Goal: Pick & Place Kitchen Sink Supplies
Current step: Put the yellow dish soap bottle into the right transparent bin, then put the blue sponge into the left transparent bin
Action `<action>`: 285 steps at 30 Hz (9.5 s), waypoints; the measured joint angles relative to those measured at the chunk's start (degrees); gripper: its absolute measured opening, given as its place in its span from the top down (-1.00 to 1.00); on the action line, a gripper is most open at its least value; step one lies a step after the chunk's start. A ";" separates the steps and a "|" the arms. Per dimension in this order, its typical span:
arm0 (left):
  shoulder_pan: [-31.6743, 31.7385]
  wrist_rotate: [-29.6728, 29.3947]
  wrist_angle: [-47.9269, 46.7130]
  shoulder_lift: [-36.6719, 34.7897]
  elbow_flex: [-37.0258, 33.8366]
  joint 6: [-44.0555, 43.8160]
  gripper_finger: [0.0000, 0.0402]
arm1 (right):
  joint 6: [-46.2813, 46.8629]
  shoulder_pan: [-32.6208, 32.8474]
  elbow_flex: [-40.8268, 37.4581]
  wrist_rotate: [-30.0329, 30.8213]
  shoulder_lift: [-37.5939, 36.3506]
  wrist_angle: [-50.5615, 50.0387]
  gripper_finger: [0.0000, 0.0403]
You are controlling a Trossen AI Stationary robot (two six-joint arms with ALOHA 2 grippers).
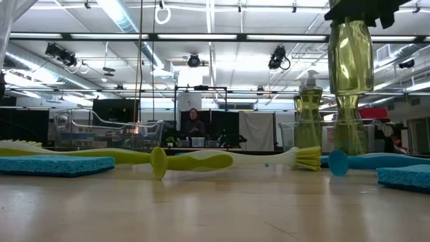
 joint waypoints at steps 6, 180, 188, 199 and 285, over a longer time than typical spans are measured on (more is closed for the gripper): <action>0.00 0.01 -0.02 0.00 0.00 0.00 0.91 | -0.01 -4.87 0.00 0.83 -3.40 -5.87 -0.04; 9.61 -9.46 -5.43 -0.02 0.00 6.03 0.15 | -32.87 -59.91 -0.56 -61.45 -11.11 12.84 -0.66; 11.73 -10.10 -12.49 -0.02 0.00 5.84 0.14 | -35.29 -54.55 0.00 -65.70 -9.90 11.54 -0.66; 11.98 -10.08 -17.63 -0.02 0.00 8.92 0.14 | -32.81 -47.78 0.00 -69.05 -4.87 5.58 -0.66; 5.57 -20.15 -7.67 -16.17 -27.56 3.95 0.15 | -38.82 -36.34 2.14 -70.65 27.70 -19.32 -0.66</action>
